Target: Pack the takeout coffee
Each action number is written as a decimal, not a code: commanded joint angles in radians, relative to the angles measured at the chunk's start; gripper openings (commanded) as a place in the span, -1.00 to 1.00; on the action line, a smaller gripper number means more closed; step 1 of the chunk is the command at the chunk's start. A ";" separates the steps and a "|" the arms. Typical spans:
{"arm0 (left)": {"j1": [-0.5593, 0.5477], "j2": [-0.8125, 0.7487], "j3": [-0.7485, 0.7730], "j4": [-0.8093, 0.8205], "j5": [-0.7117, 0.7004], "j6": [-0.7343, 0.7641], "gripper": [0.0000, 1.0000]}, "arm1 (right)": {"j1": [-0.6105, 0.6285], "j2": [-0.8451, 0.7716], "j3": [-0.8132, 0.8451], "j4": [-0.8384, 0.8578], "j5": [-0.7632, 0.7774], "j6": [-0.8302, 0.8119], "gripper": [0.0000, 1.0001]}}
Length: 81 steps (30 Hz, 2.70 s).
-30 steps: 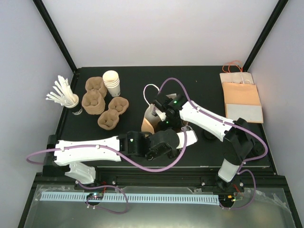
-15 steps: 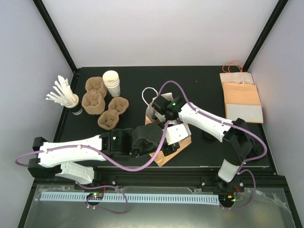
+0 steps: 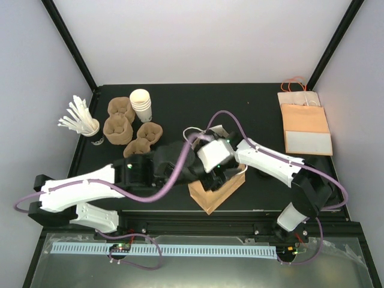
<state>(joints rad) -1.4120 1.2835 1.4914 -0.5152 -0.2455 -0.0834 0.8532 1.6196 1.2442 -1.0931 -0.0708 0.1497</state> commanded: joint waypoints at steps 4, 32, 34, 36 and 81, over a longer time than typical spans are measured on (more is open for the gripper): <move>0.240 -0.107 0.134 -0.261 0.061 -0.193 0.36 | 0.015 -0.075 -0.023 0.017 0.003 0.029 -0.34; 0.645 0.023 0.008 -0.350 0.413 0.126 -0.60 | 0.018 -0.091 -0.011 0.013 -0.009 0.025 -0.35; 0.658 0.041 0.036 -0.339 0.405 0.106 -0.94 | 0.022 -0.094 -0.012 0.012 -0.008 0.027 -0.34; 0.670 0.043 0.053 -0.301 0.393 0.065 -0.97 | 0.030 -0.096 -0.011 0.008 -0.006 0.029 -0.34; 0.744 0.079 0.104 -0.210 0.427 -0.084 -0.97 | 0.174 0.089 -0.237 0.323 0.109 0.180 -0.28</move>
<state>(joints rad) -0.6815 1.4002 1.5776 -0.8104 0.1570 -0.1768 1.0157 1.6730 1.0443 -0.7696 0.0246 0.3069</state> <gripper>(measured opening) 0.019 0.361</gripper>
